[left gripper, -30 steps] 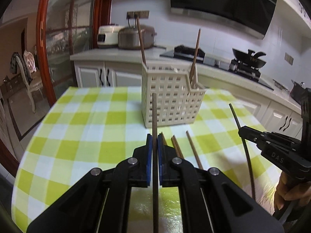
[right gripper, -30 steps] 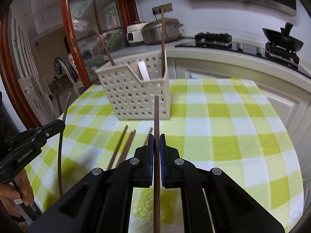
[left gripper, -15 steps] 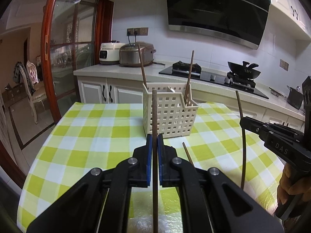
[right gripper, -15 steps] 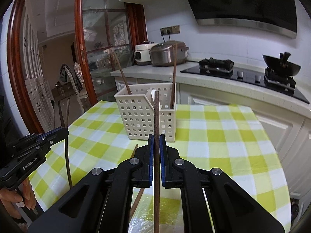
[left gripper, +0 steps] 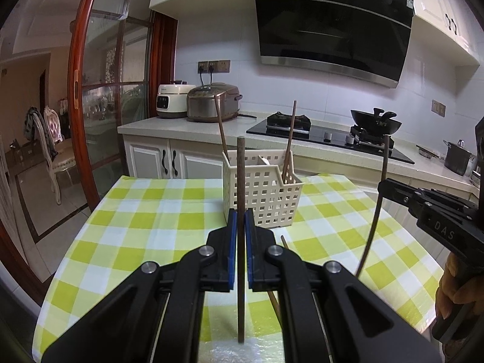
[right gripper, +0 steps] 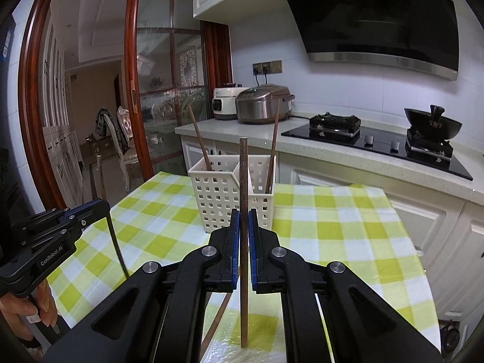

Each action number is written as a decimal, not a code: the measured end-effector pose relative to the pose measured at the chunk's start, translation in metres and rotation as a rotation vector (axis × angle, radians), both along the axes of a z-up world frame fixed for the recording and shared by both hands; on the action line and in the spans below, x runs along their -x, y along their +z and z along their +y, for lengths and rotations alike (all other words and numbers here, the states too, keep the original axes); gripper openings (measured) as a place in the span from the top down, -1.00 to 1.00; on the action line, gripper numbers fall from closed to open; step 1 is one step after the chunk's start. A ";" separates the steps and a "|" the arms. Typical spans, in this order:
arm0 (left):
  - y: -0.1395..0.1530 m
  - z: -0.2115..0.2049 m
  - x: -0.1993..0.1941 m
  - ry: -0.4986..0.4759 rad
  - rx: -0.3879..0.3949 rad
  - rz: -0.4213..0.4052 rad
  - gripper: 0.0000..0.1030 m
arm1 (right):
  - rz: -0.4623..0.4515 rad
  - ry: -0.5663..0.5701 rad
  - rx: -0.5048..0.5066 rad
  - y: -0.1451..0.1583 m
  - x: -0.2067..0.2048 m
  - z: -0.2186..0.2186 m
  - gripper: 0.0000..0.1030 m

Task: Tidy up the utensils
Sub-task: 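Lift the chopstick upright with the right tool toward the caddy, then lower the chopstick into the caddy and open the right tool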

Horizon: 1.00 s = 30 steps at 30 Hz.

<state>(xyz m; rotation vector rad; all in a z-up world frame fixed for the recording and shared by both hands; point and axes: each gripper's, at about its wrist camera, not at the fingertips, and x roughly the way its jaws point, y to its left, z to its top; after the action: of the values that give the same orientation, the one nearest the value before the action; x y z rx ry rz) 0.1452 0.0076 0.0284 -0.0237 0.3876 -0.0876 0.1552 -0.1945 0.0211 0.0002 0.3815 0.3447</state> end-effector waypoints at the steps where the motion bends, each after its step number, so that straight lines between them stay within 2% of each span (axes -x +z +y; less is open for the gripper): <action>1: 0.001 0.000 0.001 0.000 -0.001 -0.004 0.89 | -0.005 0.002 0.001 0.001 0.001 0.000 0.88; 21: 0.011 -0.002 0.004 -0.001 -0.015 -0.031 0.90 | -0.032 0.005 -0.002 0.010 0.009 -0.002 0.88; 30: 0.028 -0.007 0.002 -0.021 -0.030 -0.063 0.90 | -0.059 0.022 0.028 0.023 0.004 0.005 0.88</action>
<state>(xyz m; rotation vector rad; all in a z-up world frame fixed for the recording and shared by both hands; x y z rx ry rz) 0.1428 0.0008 0.0565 0.0127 0.3260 -0.1031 0.1508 -0.1895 0.0446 -0.0419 0.3280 0.3603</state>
